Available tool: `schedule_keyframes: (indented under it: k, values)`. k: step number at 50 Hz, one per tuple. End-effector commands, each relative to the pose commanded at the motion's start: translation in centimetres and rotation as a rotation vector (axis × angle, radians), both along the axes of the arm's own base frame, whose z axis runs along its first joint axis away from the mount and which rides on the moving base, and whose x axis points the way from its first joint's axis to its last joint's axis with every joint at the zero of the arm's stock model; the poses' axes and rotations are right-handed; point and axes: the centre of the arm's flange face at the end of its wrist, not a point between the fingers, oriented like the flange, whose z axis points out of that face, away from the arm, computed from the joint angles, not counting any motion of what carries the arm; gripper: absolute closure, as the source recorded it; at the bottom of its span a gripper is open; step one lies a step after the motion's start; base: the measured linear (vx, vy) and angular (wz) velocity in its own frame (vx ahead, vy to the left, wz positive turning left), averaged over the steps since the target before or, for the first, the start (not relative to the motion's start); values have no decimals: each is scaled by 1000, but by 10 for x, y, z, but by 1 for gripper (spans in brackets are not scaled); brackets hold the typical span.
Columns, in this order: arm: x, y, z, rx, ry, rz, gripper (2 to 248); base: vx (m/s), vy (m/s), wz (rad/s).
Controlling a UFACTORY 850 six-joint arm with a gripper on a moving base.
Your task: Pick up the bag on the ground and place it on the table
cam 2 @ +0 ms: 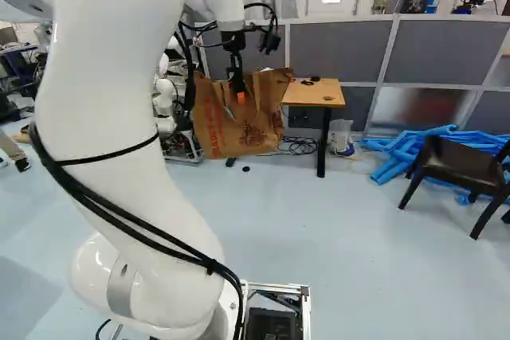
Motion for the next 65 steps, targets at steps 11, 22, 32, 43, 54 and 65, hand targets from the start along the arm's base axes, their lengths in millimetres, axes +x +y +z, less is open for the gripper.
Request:
schedule_keyframes:
  k: [11,22,32,43,54,65]
  values:
    - [4,-2,17,-1,-15,-3,229,0,0,0]
    - [9,-4,33,-3,-50,-5,229,0,0,0]
    - [12,-4,38,-4,-63,-5,229,0,0,0]
    - [12,-4,38,-4,-63,-5,229,0,0,0]
    - [12,-4,38,-4,-63,-5,229,23,0,-2]
    - [12,-4,38,-4,-63,-5,229,134,-4,9]
